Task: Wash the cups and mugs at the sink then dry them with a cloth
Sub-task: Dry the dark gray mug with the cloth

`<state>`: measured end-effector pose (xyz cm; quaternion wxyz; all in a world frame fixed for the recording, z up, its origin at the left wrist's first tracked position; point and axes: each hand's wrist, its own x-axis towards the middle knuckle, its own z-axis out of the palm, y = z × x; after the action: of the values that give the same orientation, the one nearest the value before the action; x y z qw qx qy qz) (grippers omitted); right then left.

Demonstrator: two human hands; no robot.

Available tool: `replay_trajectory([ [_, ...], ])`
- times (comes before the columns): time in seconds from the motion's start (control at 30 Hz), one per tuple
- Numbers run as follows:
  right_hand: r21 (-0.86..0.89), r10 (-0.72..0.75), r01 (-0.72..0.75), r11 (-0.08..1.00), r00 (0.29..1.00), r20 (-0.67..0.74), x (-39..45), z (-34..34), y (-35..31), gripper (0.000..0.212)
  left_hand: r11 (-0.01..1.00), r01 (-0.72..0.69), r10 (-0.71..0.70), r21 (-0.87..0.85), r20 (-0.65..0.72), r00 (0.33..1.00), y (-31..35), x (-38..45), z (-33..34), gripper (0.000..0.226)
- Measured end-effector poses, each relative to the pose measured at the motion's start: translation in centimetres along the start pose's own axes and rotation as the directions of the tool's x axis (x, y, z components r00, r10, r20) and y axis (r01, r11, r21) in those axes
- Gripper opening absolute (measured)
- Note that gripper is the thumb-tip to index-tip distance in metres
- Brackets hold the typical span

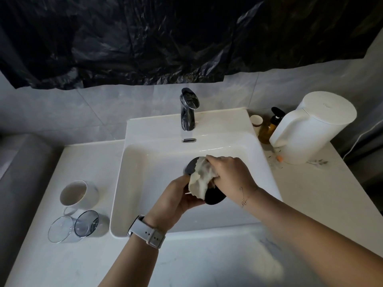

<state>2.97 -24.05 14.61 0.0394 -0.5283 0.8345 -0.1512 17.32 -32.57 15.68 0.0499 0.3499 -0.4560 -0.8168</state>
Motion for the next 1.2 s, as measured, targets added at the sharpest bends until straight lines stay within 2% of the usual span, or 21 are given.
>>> replay_trajectory([
  [0.07, 0.168, 0.100, -0.096, 0.981, 0.995, -0.017, -0.3, 0.3, 0.6, 0.033, 0.999, -0.035, 0.036, 0.008, -0.032, 0.999, -0.3, 0.5, 0.3, 0.032],
  [0.13, 0.451, 0.329, -0.306, 0.838, 0.944, 0.031, -0.9, 0.9, 0.6, 0.015, 0.999, -0.029, 0.026, -0.039, -0.063, 0.998, -0.6, 0.7, 0.7, 0.028],
  [0.17, 0.602, 0.456, -0.426, 0.676, 0.883, 0.111, -1.0, 1.2, 0.5, 0.024, 0.998, -0.031, 0.027, -0.052, -0.075, 0.997, -0.6, 0.8, 0.8, 0.028],
  [0.23, 0.804, 0.567, -0.552, 0.219, 0.743, 0.356, -1.5, 2.0, -0.3, 0.050, 0.999, -0.047, 0.044, -0.027, -0.088, 0.995, -1.1, 0.8, 0.5, 0.031],
  [0.27, 0.825, 0.559, -0.550, 0.130, 0.728, 0.397, -1.9, 2.4, -0.4, 0.055, 0.999, -0.051, 0.051, 0.002, -0.096, 0.994, -1.4, 0.9, 0.3, 0.034],
  [0.3, 0.826, 0.541, -0.536, 0.174, 0.753, 0.375, -2.3, 2.6, -0.5, 0.053, 0.998, -0.046, 0.052, 0.047, -0.115, 0.992, -1.8, 0.9, 0.0, 0.035],
  [0.37, 0.778, 0.523, -0.487, 0.396, 0.817, 0.245, -2.7, 2.7, -0.6, 0.040, 0.991, -0.051, 0.068, 0.122, -0.132, 0.989, -2.0, 0.9, -0.3, 0.036],
  [0.47, 0.541, 0.450, -0.424, 0.726, 0.888, 0.093, -2.1, 2.1, -0.1, 0.011, 0.973, -0.115, 0.144, 0.202, -0.139, 0.980, -2.3, 0.1, -1.2, 0.051],
  [0.53, 0.306, 0.357, -0.358, 0.882, 0.932, 0.063, -1.6, 1.4, -0.2, 0.010, 0.908, -0.177, 0.209, 0.379, -0.045, 0.977, -2.1, -0.5, -1.2, 0.070],
  [0.6, 0.141, 0.257, -0.265, 0.954, 0.964, 0.069, -1.2, 0.9, -1.1, 0.014, 0.736, -0.205, 0.251, 0.645, 0.021, 0.968, -2.2, 0.5, 0.0, 0.080],
  [0.67, 0.045, 0.200, -0.204, 0.978, 0.977, 0.076, -1.0, 1.1, -1.9, 0.016, 0.732, 0.021, 0.214, 0.681, -0.259, 0.942, -1.0, 1.9, 0.7, 0.066],
  [0.7, 0.048, 0.197, -0.200, 0.979, 0.979, 0.055, -1.0, 1.1, -2.1, 0.015, 0.757, 0.164, 0.181, 0.632, -0.445, 0.877, -0.8, 2.7, 0.7, 0.056],
  [0.77, 0.199, 0.284, -0.282, 0.939, 0.959, 0.019, -0.9, 1.4, -1.7, 0.013, 0.693, 0.112, 0.260, 0.712, -0.392, 0.883, -1.0, 2.4, 1.4, 0.049],
  [0.83, 0.501, 0.485, -0.473, 0.725, 0.867, 0.116, -0.8, 2.1, -1.3, 0.020, 0.709, -0.013, 0.293, 0.706, -0.277, 0.915, -1.5, 1.4, 1.3, 0.060],
  [0.87, 0.642, 0.563, -0.570, 0.513, 0.788, 0.249, -0.7, 2.6, -1.3, 0.022, 0.751, -0.039, 0.286, 0.659, -0.271, 0.919, -1.8, 1.1, 1.2, 0.066],
  [0.93, 0.746, 0.549, -0.661, 0.089, 0.657, 0.517, -0.9, 3.9, -1.7, 0.020, 0.815, -0.014, 0.249, 0.579, -0.329, 0.911, -2.0, 1.6, 1.6, 0.070],
  [0.97, 0.743, 0.531, -0.669, -0.002, 0.629, 0.568, -1.1, 4.6, -1.8, 0.022, 0.829, -0.004, 0.236, 0.559, -0.344, 0.909, -1.9, 2.0, 1.7, 0.070],
  [1.0, 0.744, 0.528, -0.668, -0.009, 0.628, 0.571, -1.2, 4.8, -1.9, 0.023, 0.821, -0.005, 0.237, 0.570, -0.334, 0.912, -1.9, 2.2, 1.7, 0.071],
  [1.07, 0.723, 0.567, -0.659, 0.208, 0.684, 0.460, -1.3, 4.1, -2.0, 0.021, 0.778, -0.011, 0.249, 0.628, -0.292, 0.923, -2.1, 1.8, 1.2, 0.075],
  [1.13, 0.574, 0.544, -0.556, 0.601, 0.811, 0.216, -1.0, 2.8, -1.4, 0.018, 0.686, -0.015, 0.276, 0.727, -0.241, 0.931, -2.0, 1.5, 0.8, 0.080],
  [1.2, 0.240, 0.308, -0.315, 0.918, 0.949, 0.069, -0.4, 1.0, -1.5, 0.021, 0.562, -0.054, 0.336, 0.825, -0.168, 0.927, -1.7, 1.4, 1.0, 0.080],
])
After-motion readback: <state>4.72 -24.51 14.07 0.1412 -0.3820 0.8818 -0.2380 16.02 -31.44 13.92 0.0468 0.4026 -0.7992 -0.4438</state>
